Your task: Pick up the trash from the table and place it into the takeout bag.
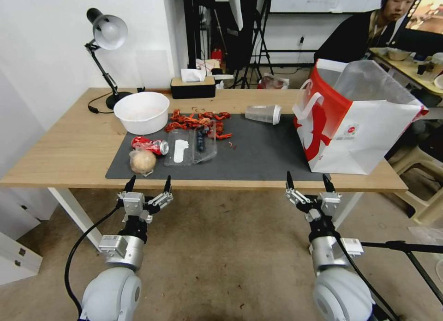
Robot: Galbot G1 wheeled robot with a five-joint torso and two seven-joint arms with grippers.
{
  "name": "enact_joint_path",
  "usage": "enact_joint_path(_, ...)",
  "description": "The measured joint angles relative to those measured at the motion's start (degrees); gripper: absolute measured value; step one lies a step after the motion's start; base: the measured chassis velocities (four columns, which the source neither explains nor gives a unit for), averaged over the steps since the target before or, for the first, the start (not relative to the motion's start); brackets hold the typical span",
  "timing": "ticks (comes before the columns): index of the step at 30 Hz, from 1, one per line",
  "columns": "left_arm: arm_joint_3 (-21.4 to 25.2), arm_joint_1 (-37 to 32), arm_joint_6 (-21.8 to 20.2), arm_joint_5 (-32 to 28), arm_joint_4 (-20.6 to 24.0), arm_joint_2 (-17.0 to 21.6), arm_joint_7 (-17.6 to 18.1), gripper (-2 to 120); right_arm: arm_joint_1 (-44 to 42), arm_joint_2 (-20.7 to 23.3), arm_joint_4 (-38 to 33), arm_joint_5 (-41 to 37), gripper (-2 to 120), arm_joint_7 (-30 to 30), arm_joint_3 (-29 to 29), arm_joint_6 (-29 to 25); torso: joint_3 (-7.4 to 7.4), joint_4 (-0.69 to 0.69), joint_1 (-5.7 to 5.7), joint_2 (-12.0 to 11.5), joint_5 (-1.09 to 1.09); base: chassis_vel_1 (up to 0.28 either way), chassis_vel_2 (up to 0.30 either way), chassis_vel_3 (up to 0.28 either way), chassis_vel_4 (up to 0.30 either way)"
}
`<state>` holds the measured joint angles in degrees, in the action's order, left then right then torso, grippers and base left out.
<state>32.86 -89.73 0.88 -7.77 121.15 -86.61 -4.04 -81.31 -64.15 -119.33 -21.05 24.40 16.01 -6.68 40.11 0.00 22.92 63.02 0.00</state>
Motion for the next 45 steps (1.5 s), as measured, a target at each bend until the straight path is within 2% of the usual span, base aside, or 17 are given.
enact_joint_path(9,0.03,-0.16,0.15,0.04,0.00,-0.23,0.00,100,12.11,1.79,4.06,-7.19,100,3.06,-4.03,5.04,0.00,0.01,0.00,0.00,0.00,0.000,0.000,0.000,0.000)
enact_joint_path(13,0.09,-0.09,0.28,0.04,-0.22,-0.37,0.00,100,22.05,2.35,8.92,-11.31,100,5.24,-8.54,7.59,0.00,0.00,0.00,0.00,-0.01,0.000,0.000,0.000,0.000)
enact_joint_path(17,0.10,0.14,0.32,0.03,-0.45,-0.42,0.01,100,28.56,2.06,13.36,-13.60,100,6.65,-11.98,8.86,0.00,-0.01,0.00,0.00,-0.01,0.000,0.000,0.000,0.000)
enact_joint_path(19,0.10,0.15,0.32,0.03,-0.46,-0.41,0.01,100,28.76,2.04,13.51,-13.66,100,6.70,-12.09,8.89,0.00,-0.01,0.00,0.00,0.00,0.000,0.000,0.000,0.000)
enact_joint_path(25,0.13,0.90,0.38,-0.15,-1.29,-0.36,0.03,100,42.49,0.31,23.68,-16.93,100,9.90,-18.37,10.49,0.01,0.00,0.01,0.00,-0.01,0.000,0.000,0.000,0.000)
enact_joint_path(36,0.11,1.33,0.39,-0.39,-1.66,-0.11,0.07,100,51.91,-2.91,31.43,-19.95,100,12.37,-24.08,14.83,0.00,-0.01,0.00,0.00,0.00,0.000,0.000,0.000,0.000)
enact_joint_path(45,0.07,1.06,0.43,-0.46,-1.41,0.26,0.09,100,56.79,-5.80,36.90,-22.25,100,14.31,-25.02,15.65,0.00,0.00,0.00,0.00,-0.01,0.000,0.000,0.000,0.000)
